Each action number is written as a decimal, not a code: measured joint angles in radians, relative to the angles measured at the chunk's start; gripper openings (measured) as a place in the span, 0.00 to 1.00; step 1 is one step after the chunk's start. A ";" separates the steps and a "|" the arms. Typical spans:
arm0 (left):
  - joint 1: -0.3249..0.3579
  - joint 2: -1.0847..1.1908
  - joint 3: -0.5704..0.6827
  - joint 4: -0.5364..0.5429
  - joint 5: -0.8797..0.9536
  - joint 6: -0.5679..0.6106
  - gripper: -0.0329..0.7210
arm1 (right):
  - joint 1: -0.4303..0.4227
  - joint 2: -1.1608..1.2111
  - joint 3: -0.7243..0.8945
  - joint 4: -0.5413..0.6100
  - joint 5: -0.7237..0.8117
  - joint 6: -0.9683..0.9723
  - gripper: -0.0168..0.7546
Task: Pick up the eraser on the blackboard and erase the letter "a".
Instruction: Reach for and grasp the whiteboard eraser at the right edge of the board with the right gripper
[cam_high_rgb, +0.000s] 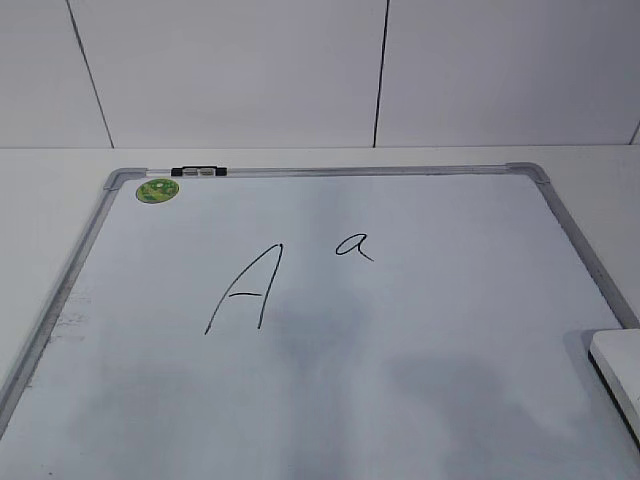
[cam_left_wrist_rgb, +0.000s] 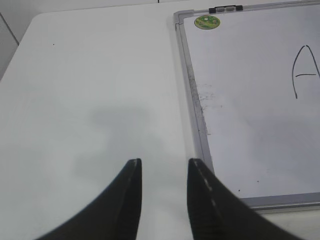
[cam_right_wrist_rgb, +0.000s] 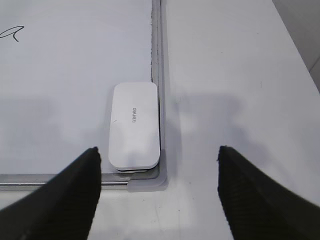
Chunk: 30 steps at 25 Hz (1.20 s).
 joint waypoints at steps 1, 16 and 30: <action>0.000 0.000 0.000 0.000 0.000 0.000 0.35 | 0.000 0.000 0.000 0.000 0.000 0.000 0.74; 0.000 0.000 0.000 0.000 0.000 0.000 0.35 | 0.000 0.000 0.000 0.000 0.000 0.000 0.74; 0.000 0.000 0.000 0.000 0.000 0.000 0.35 | 0.004 0.198 -0.050 0.002 -0.072 0.000 0.74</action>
